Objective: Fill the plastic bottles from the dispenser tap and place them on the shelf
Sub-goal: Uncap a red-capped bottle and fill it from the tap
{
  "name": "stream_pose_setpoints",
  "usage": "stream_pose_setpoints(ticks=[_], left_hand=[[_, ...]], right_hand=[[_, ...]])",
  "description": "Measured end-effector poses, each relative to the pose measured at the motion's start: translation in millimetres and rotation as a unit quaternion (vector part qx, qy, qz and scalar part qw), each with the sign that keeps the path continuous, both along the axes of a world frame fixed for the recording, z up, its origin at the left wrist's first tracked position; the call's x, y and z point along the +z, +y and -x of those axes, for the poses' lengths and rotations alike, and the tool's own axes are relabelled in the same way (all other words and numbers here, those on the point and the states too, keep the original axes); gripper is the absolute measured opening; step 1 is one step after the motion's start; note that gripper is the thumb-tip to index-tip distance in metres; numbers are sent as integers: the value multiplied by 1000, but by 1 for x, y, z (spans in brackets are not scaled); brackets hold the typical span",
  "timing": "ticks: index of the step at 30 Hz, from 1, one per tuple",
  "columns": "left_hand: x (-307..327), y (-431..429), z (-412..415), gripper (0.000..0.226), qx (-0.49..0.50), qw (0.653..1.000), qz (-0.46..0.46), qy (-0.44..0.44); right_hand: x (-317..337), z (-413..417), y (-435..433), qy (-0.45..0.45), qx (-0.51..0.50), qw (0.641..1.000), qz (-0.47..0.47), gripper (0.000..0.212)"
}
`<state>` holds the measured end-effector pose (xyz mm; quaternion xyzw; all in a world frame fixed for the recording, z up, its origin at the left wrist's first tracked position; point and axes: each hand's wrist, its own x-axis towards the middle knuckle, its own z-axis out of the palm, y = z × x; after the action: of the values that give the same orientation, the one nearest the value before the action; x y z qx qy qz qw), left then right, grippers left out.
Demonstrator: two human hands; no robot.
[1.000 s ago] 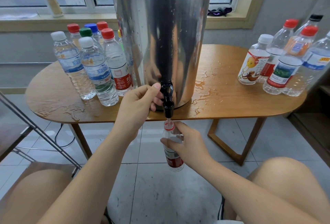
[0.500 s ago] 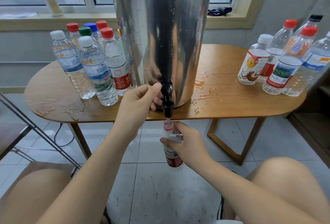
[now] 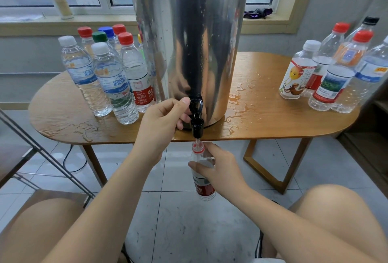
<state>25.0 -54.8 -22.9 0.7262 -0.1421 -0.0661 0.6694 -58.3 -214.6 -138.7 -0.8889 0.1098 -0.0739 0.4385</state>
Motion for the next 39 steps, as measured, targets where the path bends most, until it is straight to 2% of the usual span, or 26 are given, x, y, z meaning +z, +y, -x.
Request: stream_pose_setpoints(ticks=[32, 39], left_hand=[[3, -2, 1, 34, -6, 1000, 7, -2], [2, -2, 1, 34, -11, 1000, 6, -8]], right_hand=[[-4, -1, 0, -6, 0, 1000, -19, 57], [-7, -2, -1, -14, -1, 999, -48, 48]])
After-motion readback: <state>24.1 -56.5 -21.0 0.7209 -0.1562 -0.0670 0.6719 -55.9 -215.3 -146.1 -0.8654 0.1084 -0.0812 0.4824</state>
